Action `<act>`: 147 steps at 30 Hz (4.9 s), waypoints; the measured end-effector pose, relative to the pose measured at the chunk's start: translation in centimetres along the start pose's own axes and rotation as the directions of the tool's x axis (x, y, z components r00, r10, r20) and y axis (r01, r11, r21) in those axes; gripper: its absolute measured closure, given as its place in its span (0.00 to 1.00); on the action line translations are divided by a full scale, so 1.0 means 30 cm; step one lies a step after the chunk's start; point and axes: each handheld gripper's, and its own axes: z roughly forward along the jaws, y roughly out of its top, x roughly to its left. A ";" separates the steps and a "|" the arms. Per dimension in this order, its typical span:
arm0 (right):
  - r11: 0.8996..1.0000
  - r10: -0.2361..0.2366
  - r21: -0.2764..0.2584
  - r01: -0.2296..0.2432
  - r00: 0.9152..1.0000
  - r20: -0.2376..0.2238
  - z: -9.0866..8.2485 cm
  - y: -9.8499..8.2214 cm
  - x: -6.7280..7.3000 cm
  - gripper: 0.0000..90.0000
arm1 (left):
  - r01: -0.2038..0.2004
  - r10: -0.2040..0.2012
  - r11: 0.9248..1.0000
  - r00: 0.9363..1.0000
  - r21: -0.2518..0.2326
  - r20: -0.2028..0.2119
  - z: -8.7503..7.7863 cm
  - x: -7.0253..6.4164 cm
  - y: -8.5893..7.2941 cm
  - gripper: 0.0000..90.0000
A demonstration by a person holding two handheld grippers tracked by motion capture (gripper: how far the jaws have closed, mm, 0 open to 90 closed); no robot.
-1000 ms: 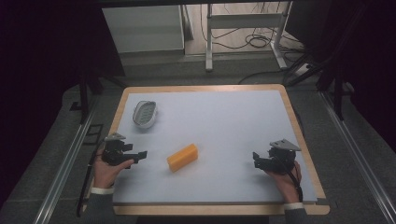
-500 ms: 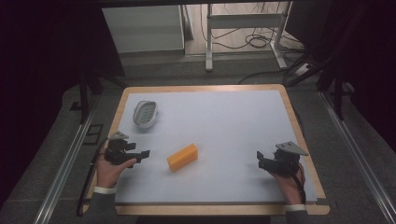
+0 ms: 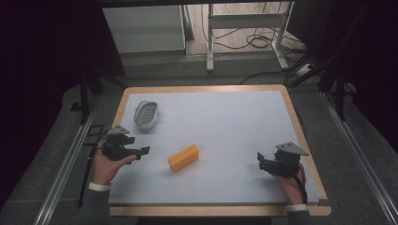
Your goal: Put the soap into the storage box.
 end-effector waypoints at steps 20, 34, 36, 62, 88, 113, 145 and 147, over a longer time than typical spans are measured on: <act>1.000 0.003 0.019 -0.003 1.000 0.015 -0.015 -0.018 -0.005 0.08 | -0.058 0.056 0.997 0.998 0.048 0.043 -0.016 -0.039 0.077 0.20; 1.000 0.009 0.008 -0.010 0.999 0.033 -0.023 -0.019 -0.018 0.08 | -0.107 0.105 0.992 0.994 0.065 0.029 -0.015 -0.085 0.127 0.20; 1.000 0.014 0.003 -0.014 0.999 0.036 -0.028 -0.017 -0.020 0.08 | -0.121 0.118 0.990 0.992 0.076 0.042 -0.003 -0.098 0.136 0.20; 1.000 0.002 0.007 -0.002 0.999 0.043 -0.030 -0.018 -0.024 0.08 | -0.231 0.217 0.959 0.972 0.167 0.094 0.134 -0.238 0.194 0.19; 0.999 -0.015 0.030 0.013 0.998 0.053 -0.023 -0.024 -0.017 0.08 | -0.298 0.272 0.910 0.954 0.290 0.127 0.294 -0.346 0.150 0.21; 0.999 -0.024 0.043 0.021 0.997 0.068 -0.020 -0.030 -0.016 0.08 | -0.306 0.280 0.896 0.952 0.321 0.125 0.375 -0.368 0.123 0.67; 1.000 -0.005 0.028 0.002 0.996 0.086 -0.029 -0.031 -0.035 0.08 | -0.251 0.233 0.948 0.966 0.195 0.111 0.211 -0.275 0.195 0.68; 0.999 -0.004 0.033 0.001 0.996 0.089 -0.027 -0.032 -0.037 0.08 | -0.241 0.222 0.955 0.967 0.172 0.122 0.189 -0.264 0.202 0.67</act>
